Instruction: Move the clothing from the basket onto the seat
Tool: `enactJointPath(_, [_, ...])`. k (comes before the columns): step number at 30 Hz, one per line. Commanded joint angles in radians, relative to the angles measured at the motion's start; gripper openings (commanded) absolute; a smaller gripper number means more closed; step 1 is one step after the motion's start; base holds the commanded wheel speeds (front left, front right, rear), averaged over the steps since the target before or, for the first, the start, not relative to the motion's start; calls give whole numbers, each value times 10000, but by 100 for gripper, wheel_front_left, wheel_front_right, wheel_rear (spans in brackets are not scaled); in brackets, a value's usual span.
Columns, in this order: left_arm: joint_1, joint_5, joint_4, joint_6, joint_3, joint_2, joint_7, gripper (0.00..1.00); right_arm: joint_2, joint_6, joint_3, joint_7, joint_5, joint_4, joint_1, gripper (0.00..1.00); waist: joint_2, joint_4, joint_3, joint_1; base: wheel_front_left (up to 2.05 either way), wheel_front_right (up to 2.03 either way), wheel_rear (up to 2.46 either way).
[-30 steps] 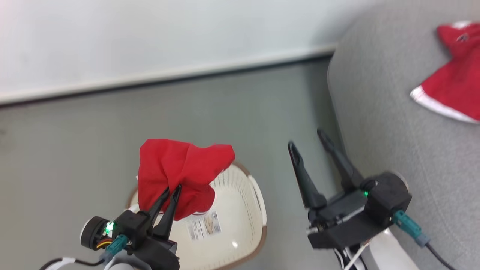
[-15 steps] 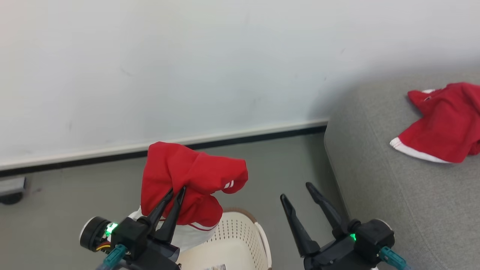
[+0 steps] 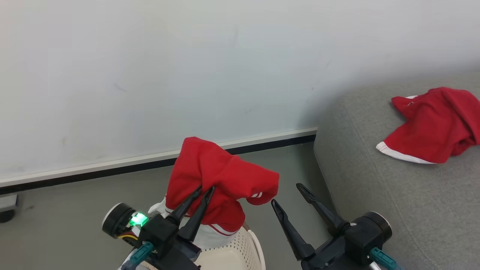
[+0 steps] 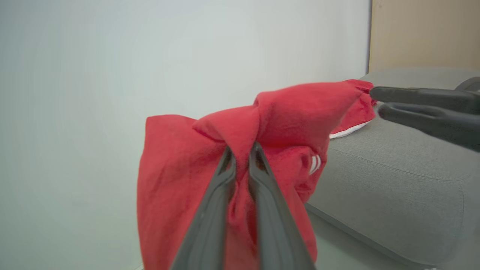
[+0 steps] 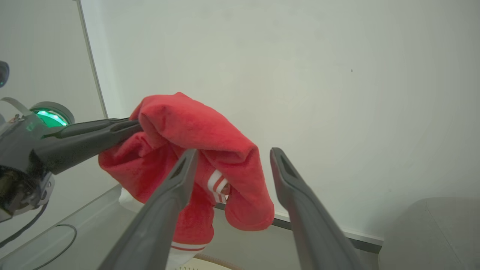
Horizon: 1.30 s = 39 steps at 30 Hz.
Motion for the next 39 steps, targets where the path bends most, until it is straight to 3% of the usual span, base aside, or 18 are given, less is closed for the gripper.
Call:
enactJointPath(1, [-146,179,-70,-52,-49,-13,9,0,-88,-6,44,-12,-139,44,-83,100,1,-140,37,-1,0,0,0])
enactJointPath(20, [-1258,748,140,-698,-1461,-565,367,0,-127,-6,-7,-12,-871,302,-452,100,1,-1390,427,-1,0,0,0])
enactJointPath(21, [-1285,747,176,-693,-1479,-582,371,0,-108,-6,-22,-12,-864,287,-468,94,1,-1434,445,-1,0,0,0])
enactJointPath(23, [-1289,669,266,-703,-1500,-600,408,0,-82,-6,-69,-12,-897,276,-455,0,1,-1507,474,-1,0,0,0])
enactJointPath(33, [-1167,422,508,-603,-1463,-570,229,0,209,-6,-632,-11,-544,-195,-179,0,1,-1579,559,-1,0,0,0])
enactJointPath(34, [-1152,401,527,-571,-1446,-573,190,12,214,-6,-653,-11,-529,-244,-164,0,1,-1568,563,-1,0,0,0])
enactJointPath(35, [-1120,354,545,-522,-1411,-595,170,45,226,-6,-670,-11,-523,-293,-169,0,1,-1559,564,-1,0,0,0])
enactJointPath(36, [-1088,324,547,-478,-1366,-617,134,100,258,-6,-718,-11,-495,-343,-169,0,1,-1549,562,-1,0,0,0])
enactJointPath(39, [-1052,242,558,-410,-1380,-644,87,100,333,-6,-874,-11,-446,-468,-62,0,1,-1500,542,-1,0,0,0])
